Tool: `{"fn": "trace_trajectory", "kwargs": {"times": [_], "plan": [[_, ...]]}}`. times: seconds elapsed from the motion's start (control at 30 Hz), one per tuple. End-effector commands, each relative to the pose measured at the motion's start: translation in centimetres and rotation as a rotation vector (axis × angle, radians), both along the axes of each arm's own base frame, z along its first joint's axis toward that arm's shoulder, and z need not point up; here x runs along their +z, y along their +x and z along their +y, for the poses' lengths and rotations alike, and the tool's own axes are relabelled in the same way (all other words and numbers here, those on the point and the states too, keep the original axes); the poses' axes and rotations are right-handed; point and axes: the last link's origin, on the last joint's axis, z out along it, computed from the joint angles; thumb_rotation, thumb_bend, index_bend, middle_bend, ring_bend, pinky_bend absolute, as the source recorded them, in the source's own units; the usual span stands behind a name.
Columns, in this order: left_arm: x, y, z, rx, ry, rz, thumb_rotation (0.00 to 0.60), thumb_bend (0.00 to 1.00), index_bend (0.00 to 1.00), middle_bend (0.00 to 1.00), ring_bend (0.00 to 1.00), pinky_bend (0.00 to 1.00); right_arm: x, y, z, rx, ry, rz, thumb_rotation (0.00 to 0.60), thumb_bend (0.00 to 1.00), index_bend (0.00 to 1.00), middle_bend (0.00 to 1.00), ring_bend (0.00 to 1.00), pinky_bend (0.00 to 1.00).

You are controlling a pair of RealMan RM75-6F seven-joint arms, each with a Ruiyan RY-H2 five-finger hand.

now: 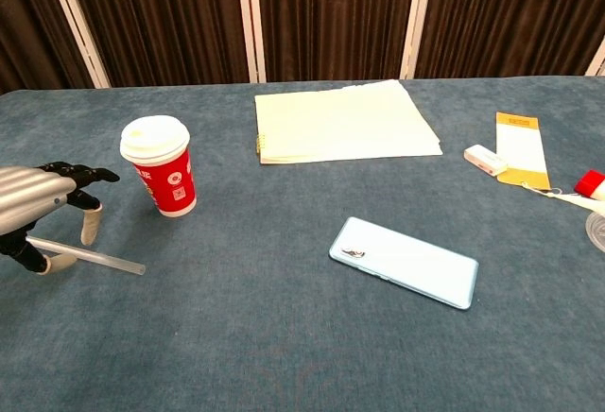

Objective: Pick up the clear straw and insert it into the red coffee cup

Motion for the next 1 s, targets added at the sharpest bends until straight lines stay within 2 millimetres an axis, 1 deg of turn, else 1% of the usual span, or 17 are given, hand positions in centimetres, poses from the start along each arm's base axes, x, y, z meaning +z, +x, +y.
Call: {"fn": "trace_trajectory", "kwargs": {"times": [0.03, 0.3, 0.57, 0.7, 0.83, 1.0], "plan": [[-0.3, 0.2, -0.1, 0.001, -0.014, 0.004, 0.600, 0.36, 0.51, 0.02, 0.00, 0.00, 0.0, 0.0, 0.0, -0.001, -0.001, -0.001, 0.600, 0.12, 0.21, 0.00, 0.00, 0.00], [-0.8, 0.5, -0.2, 0.003, -0.022, 0.006, 0.600, 0.36, 0.52, 0.01, 0.00, 0.00, 0.0, 0.0, 0.0, -0.005, 0.001, -0.004, 0.600, 0.12, 0.21, 0.00, 0.00, 0.00], [-1.4, 0.4, -0.1, 0.008, -0.026, 0.022, 0.600, 0.36, 0.53, 0.01, 0.00, 0.00, 0.0, 0.0, 0.0, -0.005, 0.001, -0.009, 0.600, 0.12, 0.21, 0.00, 0.00, 0.00], [-1.5, 0.3, -0.1, 0.011, -0.028, 0.026, 0.600, 0.36, 0.56, 0.02, 0.00, 0.00, 0.0, 0.0, 0.0, -0.003, 0.000, -0.012, 0.600, 0.12, 0.21, 0.00, 0.00, 0.00], [-1.3, 0.6, -0.2, 0.005, -0.012, 0.009, 0.600, 0.36, 0.56, 0.02, 0.00, 0.00, 0.0, 0.1, 0.0, -0.001, 0.000, -0.012, 0.600, 0.12, 0.21, 0.00, 0.00, 0.00], [-0.3, 1.1, -0.1, -0.003, 0.013, -0.027, 0.600, 0.36, 0.56, 0.02, 0.00, 0.00, -0.1, 0.0, 0.0, -0.001, 0.004, -0.009, 0.600, 0.12, 0.21, 0.00, 0.00, 0.00]]}}
